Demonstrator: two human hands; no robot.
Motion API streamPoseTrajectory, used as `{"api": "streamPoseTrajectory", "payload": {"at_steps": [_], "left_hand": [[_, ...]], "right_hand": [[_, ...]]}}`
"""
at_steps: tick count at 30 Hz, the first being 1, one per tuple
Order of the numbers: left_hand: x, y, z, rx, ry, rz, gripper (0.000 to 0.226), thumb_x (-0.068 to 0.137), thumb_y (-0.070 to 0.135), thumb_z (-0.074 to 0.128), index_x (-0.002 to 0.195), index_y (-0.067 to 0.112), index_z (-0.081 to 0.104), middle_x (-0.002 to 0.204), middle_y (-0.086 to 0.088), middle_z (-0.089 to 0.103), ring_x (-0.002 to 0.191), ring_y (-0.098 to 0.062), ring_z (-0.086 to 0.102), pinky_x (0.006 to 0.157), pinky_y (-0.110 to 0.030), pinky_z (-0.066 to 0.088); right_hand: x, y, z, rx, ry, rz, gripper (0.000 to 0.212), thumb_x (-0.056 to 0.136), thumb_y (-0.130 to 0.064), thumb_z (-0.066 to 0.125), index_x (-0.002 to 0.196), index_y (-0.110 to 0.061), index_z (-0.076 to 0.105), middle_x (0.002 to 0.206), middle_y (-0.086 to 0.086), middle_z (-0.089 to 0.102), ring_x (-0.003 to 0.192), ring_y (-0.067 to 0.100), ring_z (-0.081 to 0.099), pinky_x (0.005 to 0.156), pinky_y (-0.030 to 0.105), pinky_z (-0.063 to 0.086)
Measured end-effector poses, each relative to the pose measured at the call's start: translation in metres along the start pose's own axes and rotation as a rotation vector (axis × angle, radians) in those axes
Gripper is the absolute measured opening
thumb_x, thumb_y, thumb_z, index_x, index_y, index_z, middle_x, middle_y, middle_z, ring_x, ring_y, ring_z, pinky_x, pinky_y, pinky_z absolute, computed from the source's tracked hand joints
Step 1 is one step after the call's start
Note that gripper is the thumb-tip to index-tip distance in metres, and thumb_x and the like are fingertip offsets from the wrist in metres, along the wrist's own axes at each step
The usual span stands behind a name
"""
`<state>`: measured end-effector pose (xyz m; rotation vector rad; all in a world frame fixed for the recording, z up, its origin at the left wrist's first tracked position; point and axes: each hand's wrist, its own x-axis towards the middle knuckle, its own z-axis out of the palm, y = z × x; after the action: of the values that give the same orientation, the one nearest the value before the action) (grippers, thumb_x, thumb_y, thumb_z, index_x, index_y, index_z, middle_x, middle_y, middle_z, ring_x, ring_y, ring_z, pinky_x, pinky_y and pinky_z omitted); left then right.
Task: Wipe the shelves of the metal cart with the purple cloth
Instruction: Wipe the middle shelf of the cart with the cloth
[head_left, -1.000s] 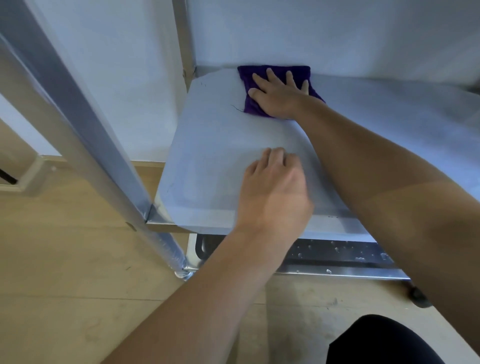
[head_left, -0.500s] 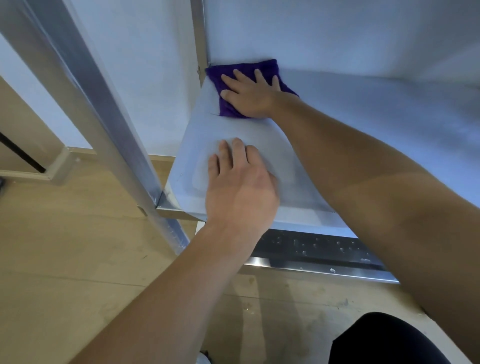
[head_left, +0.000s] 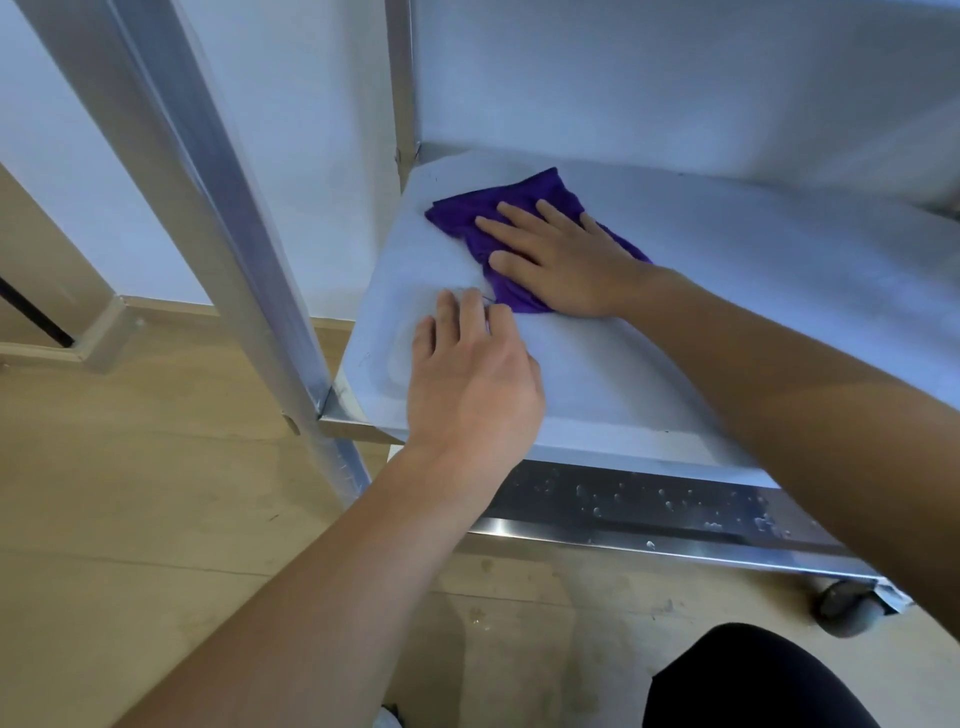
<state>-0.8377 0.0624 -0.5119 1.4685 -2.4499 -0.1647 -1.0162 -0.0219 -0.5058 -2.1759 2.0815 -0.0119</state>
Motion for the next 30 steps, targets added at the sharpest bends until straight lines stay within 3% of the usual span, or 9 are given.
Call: {"api": "streamPoseTrajectory", "payload": {"at_steps": [8,12,16,21,30], "left_hand": [[-0.001,0.014,0.003,0.046,-0.069,0.039,0.056,0.101,0.028,0.026,0.150,0.001,0.021,0.160,-0.015,0.015,0.147,-0.037,0.010,0.121,-0.046,0.011],[0.001,0.017,0.007,0.059,-0.094,0.021,0.057,0.101,0.025,0.027,0.150,-0.001,0.015,0.160,-0.016,0.011,0.147,-0.040,0.005,0.121,-0.048,0.007],[0.001,0.018,0.005,0.029,-0.079,-0.001,0.055,0.100,0.025,0.028,0.148,-0.001,0.022,0.158,-0.017,0.017,0.147,-0.039,0.009,0.121,-0.048,0.011],[-0.003,0.018,0.002,-0.069,0.005,-0.062,0.047,0.097,0.022,0.035,0.138,-0.001,0.034,0.151,-0.020,0.028,0.140,-0.034,0.030,0.117,-0.041,0.025],[-0.001,0.023,0.004,-0.015,-0.019,-0.054,0.042,0.096,0.021,0.039,0.130,-0.005,0.040,0.147,-0.024,0.032,0.136,-0.038,0.035,0.114,-0.044,0.026]], "right_hand": [[0.027,0.028,-0.008,0.000,-0.027,0.241,0.057,0.098,-0.063,0.013,0.151,-0.050,0.001,0.164,-0.012,-0.004,0.150,0.032,-0.006,0.117,0.061,-0.005],[0.050,0.014,-0.011,0.002,-0.048,0.264,0.056,0.100,-0.059,0.013,0.152,-0.046,-0.002,0.164,-0.010,-0.008,0.149,0.038,-0.010,0.113,0.065,-0.007],[0.043,0.007,-0.008,0.005,-0.064,0.219,0.056,0.100,-0.057,0.013,0.152,-0.046,-0.002,0.164,-0.011,-0.008,0.149,0.036,-0.010,0.115,0.064,-0.007],[-0.003,0.003,-0.001,0.019,-0.055,0.137,0.056,0.099,-0.059,0.014,0.151,-0.048,-0.003,0.164,-0.013,-0.007,0.150,0.032,-0.009,0.116,0.060,-0.006],[-0.095,0.002,0.004,0.051,-0.026,0.086,0.055,0.099,-0.063,0.014,0.151,-0.052,-0.001,0.163,-0.016,-0.007,0.151,0.025,-0.011,0.119,0.054,-0.007]]}}
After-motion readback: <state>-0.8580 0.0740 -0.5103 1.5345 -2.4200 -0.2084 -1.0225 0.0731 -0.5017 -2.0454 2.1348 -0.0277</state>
